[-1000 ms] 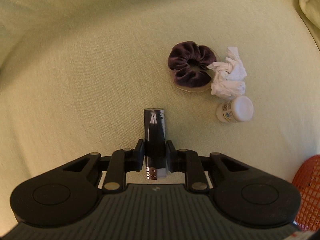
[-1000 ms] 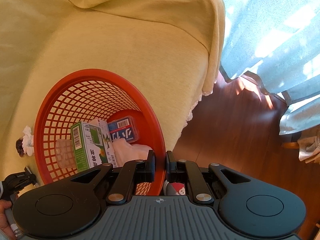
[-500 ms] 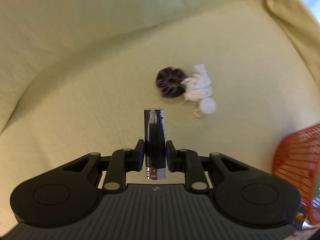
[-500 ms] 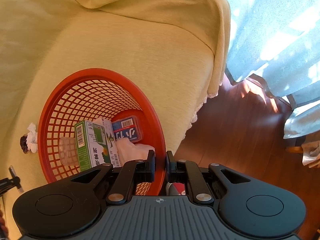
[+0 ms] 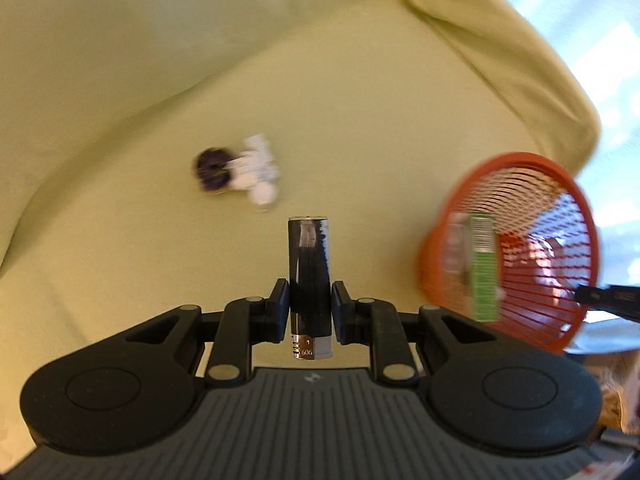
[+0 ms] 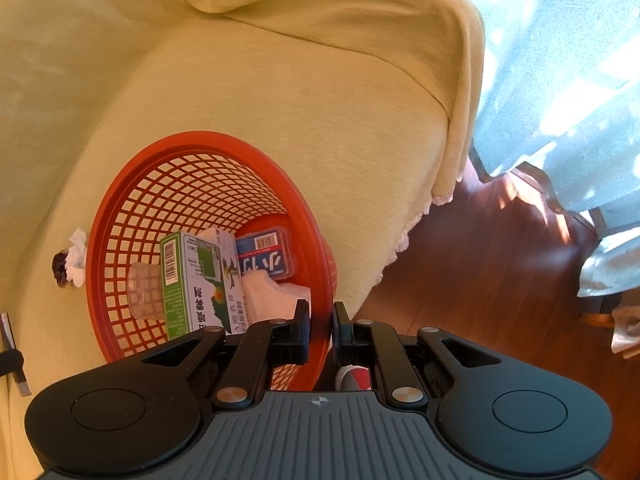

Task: Organize objects
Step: 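Carry the black tube into the wastebasket and open the left gripper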

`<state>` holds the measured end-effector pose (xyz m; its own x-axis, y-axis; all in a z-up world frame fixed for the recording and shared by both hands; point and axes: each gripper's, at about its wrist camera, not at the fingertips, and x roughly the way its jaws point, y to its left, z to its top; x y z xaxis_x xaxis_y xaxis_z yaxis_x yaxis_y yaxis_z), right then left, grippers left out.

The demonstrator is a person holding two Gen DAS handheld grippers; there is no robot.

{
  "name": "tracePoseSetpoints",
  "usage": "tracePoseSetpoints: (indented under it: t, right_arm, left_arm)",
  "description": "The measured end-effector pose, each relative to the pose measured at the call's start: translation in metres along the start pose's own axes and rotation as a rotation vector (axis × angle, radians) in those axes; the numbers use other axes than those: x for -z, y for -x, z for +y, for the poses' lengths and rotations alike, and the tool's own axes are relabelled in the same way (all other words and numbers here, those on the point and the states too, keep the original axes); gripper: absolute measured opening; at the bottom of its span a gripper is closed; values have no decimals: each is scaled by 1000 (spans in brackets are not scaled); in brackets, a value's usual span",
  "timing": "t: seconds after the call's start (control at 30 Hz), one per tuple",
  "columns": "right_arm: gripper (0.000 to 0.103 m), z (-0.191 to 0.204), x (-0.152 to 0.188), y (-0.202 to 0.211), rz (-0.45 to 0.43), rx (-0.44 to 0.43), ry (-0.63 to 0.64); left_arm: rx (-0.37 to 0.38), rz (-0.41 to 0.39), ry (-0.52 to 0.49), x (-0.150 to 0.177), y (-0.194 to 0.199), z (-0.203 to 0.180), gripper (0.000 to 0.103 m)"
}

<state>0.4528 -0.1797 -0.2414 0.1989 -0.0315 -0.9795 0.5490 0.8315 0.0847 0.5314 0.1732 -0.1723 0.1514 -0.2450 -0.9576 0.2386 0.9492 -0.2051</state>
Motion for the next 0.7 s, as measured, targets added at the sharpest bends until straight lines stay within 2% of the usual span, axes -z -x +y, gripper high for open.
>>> tracePoseSetpoints:
  t: [0.3,0.7]
  right_arm:
    - [7,0,-1,-2,-5,-16,34]
    - [7,1,-4,-1,-13,-44,69]
  left_arm:
    - [66,-18,-141,-5,6,-81,17]
    - [113,15,-239,-9,2,-142,18]
